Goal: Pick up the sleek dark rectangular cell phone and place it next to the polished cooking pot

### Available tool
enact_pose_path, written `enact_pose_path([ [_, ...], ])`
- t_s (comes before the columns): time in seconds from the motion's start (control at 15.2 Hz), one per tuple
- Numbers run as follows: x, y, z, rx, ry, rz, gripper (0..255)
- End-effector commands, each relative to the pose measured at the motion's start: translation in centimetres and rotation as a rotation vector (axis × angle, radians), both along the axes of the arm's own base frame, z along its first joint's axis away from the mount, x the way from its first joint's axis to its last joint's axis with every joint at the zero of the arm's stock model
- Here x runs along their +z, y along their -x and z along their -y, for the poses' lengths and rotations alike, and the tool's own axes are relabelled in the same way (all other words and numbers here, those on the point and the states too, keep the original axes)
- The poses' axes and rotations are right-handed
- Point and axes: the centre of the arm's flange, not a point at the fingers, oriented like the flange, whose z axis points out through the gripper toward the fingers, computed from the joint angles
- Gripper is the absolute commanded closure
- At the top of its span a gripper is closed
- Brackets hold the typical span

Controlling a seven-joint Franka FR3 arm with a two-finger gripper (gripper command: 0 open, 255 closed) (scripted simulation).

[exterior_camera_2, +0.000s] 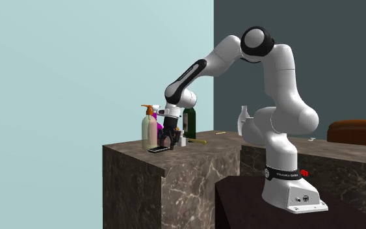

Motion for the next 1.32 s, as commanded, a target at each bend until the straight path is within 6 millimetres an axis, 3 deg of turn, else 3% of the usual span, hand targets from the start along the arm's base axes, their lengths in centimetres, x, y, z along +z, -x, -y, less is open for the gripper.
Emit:
enact_pose_path([
  [0.0, -0.3, 0.2, 0.1, -0.003, -0.001, -0.008, 255],
  [0.26, -0.3, 0.3, 0.1, -0.003, -0.001, -0.008, 255],
  [1.25, 7.7, 0.3, 0.1, -0.003, -0.001, -0.008, 255],
])
